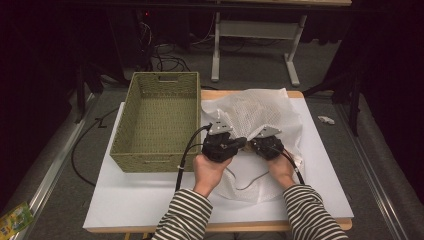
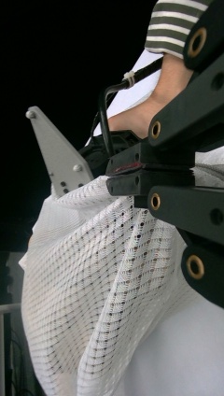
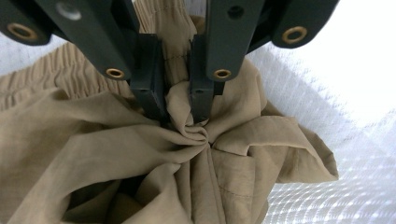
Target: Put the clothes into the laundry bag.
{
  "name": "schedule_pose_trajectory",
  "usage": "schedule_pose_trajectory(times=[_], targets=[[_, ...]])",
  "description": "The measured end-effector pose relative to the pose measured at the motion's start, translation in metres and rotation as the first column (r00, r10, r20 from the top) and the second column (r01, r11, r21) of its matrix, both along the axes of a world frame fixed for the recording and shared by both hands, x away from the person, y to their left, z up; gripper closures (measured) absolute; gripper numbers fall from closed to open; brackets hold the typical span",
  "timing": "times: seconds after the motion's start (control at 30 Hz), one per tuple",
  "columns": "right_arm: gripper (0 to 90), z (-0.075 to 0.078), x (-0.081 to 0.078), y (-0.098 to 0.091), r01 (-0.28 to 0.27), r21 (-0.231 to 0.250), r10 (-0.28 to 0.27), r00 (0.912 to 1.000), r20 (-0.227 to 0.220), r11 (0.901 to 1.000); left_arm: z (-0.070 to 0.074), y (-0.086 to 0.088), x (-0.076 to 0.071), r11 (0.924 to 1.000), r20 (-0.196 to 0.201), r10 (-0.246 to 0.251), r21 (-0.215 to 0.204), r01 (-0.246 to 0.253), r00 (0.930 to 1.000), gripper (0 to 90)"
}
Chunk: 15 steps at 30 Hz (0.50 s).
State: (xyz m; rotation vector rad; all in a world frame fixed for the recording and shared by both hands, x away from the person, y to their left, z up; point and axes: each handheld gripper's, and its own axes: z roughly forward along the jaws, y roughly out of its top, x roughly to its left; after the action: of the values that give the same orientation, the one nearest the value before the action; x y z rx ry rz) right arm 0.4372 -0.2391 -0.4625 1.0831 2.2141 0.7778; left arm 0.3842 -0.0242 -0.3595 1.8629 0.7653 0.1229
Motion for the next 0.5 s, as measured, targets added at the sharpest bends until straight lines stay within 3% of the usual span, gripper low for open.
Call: schedule_pose_trajectory(times=[0.13, 0.23, 0.3, 0.37, 0.5], targets=[[67.9, 0.003, -0.004, -0.001, -0.011, 0.019, 0.012, 0.9999, -0.010, 0.9998, -0.003, -0.001, 0.000, 1.0000, -0.004, -0.002, -0.003, 0.002, 1.0000, 89.1], [60.9, 0.012, -0.022, -0.013, -0.052, 0.067, 0.052, 0.9986, -0.003, 0.9964, -0.004, -0.003, 0.002, 1.0000, -0.005, -0.002, -0.003, 0.002, 1.0000, 89.0], [61.5, 0.015, -0.028, -0.016, -0.068, 0.077, 0.068, 0.9977, 0.001, 0.9947, -0.004, -0.003, 0.002, 1.0000, 0.000, 0.001, -0.003, -0.001, 1.0000, 88.9], [64.2, 0.023, -0.044, -0.024, -0.113, 0.104, 0.113, 0.9936, 0.003, 0.9882, -0.004, -0.004, 0.001, 1.0000, 0.013, 0.004, 0.008, -0.004, 0.9999, 88.9], [65.5, 0.031, -0.057, -0.034, -0.121, 0.119, 0.120, 0.9927, 0.017, 0.9856, -0.005, -0.006, 0.000, 0.9998, 0.018, 0.000, 0.022, 0.000, 0.9998, 88.9]])
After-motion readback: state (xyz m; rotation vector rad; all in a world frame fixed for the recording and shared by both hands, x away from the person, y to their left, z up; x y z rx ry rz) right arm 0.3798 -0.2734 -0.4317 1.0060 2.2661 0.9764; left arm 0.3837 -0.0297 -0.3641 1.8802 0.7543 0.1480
